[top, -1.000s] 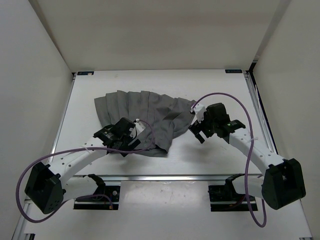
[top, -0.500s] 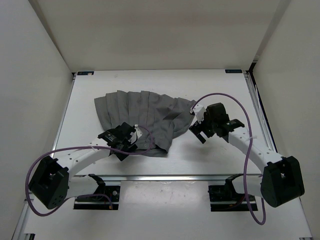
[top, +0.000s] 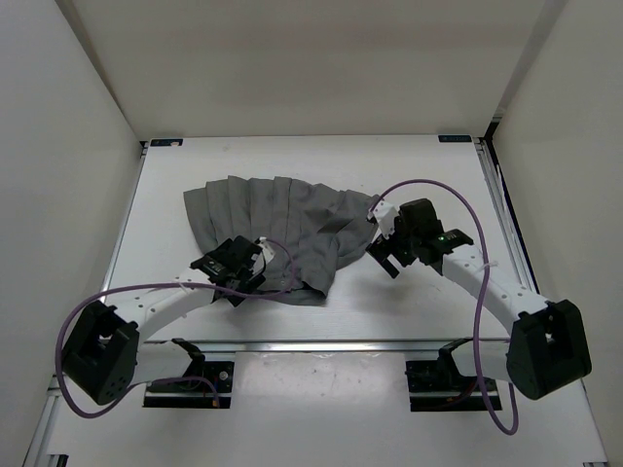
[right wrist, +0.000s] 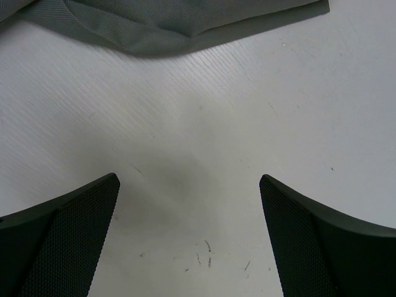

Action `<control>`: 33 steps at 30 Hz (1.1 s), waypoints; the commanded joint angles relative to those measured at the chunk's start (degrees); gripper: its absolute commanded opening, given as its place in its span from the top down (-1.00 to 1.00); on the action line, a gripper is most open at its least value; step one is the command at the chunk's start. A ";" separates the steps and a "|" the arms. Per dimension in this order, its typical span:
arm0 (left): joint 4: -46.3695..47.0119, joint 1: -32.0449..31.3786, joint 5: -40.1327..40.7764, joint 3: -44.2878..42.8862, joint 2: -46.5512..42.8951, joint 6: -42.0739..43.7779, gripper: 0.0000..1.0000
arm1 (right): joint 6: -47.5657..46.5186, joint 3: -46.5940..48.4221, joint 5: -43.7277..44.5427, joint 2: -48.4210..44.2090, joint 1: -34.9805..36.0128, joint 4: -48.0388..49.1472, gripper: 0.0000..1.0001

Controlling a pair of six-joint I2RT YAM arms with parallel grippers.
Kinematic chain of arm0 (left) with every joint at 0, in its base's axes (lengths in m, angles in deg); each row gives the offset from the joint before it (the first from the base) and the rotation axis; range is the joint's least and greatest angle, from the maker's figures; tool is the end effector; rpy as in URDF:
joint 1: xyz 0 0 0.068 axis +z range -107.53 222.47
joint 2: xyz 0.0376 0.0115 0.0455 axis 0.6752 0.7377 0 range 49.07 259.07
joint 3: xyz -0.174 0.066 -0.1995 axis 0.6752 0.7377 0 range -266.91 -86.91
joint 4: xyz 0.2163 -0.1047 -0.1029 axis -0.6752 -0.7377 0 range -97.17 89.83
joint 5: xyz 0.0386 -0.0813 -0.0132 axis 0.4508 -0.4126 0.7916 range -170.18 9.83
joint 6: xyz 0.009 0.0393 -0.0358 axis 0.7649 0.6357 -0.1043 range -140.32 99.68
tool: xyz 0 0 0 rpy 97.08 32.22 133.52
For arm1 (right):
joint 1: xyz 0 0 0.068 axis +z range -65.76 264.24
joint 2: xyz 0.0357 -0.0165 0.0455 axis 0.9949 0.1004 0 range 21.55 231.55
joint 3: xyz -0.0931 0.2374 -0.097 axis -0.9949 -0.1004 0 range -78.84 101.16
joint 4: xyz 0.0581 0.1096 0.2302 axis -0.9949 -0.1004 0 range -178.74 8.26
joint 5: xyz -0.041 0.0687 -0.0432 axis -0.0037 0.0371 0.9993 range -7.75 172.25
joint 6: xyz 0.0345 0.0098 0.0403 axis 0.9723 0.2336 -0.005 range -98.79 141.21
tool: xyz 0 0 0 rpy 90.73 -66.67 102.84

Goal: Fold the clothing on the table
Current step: Flatten the skirt out

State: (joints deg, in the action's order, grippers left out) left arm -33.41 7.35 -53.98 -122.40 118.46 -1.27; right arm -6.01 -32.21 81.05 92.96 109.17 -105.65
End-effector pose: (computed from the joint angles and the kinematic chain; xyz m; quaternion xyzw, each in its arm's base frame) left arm 0.1766 -0.1051 0.1761 0.3947 0.8704 0.1930 0.2222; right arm 0.2316 0.1085 0.2331 -0.4146 0.8388 0.0027 0.3529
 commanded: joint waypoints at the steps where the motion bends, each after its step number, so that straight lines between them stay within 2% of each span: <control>1: 3.44 0.22 0.88 -2.04 1.10 1.08 -0.97 | 0.68 2.32 0.75 0.47 0.12 -0.27 -0.99; 4: 5.37 0.14 1.31 -1.34 2.06 1.26 -0.97 | 0.85 2.41 1.19 -0.14 -0.23 -0.44 -0.98; 6: 6.25 0.05 1.58 -0.64 2.42 0.90 -0.90 | 0.50 2.15 1.10 -0.05 -0.49 -0.88 -0.99; 7: 6.60 -0.22 2.36 -0.55 2.94 0.64 -0.81 | 0.50 2.32 0.93 0.04 -0.49 -0.36 -0.98; 9: 7.39 -0.31 4.81 -0.55 3.30 0.82 -0.21 | 0.33 2.32 1.19 -0.31 -0.84 -0.53 -1.00; 11: 8.18 -0.31 7.90 -0.03 3.82 -0.06 0.92 | 0.42 1.89 0.75 -0.58 -0.93 -0.70 -0.98; 12: 9.05 -0.22 10.43 -0.11 3.31 -0.67 1.00 | 0.59 2.14 0.75 -0.23 -0.41 -0.36 -0.98; 15: 8.63 -0.57 13.44 -0.63 3.39 -1.46 1.00 | -0.02 5.73 -3.79 0.82 -0.05 -5.33 -0.98; 18: 4.41 -2.67 11.17 -3.79 4.09 -5.23 1.00 | -0.19 11.53 -9.50 3.19 -0.31 -12.72 -0.98; 22: -0.51 -8.47 9.33 -10.39 9.18 -10.16 1.00 | -3.10 18.04 -20.93 8.28 -6.20 -20.55 -0.98; 25: -0.08 -11.11 7.56 -14.69 13.49 -12.01 1.00 | -0.82 19.81 -27.00 9.97 -9.46 -21.37 -0.98; 28: 1.67 -12.26 5.89 -21.36 20.75 -14.21 1.00 | -0.29 16.32 -22.57 5.95 -7.01 -18.92 -0.97; 29: 2.12 -12.61 5.28 -25.47 23.57 -14.74 1.00 | -0.20 15.08 -20.89 5.06 -5.69 -17.77 -0.90; 31: 2.03 -14.01 4.83 -32.51 28.25 -16.84 1.00 | -0.37 11.48 -16.93 1.81 -4.10 -16.27 -0.92; 33: 0.81 -15.94 4.39 -41.20 33.25 -18.42 1.00 | -0.64 11.73 -17.00 1.27 -4.71 -16.61 -0.93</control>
State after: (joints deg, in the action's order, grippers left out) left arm -33.60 -5.89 -47.47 -154.18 148.84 -15.35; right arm -6.64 -20.06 62.63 96.92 104.42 -122.63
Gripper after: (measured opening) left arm 0.020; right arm 0.961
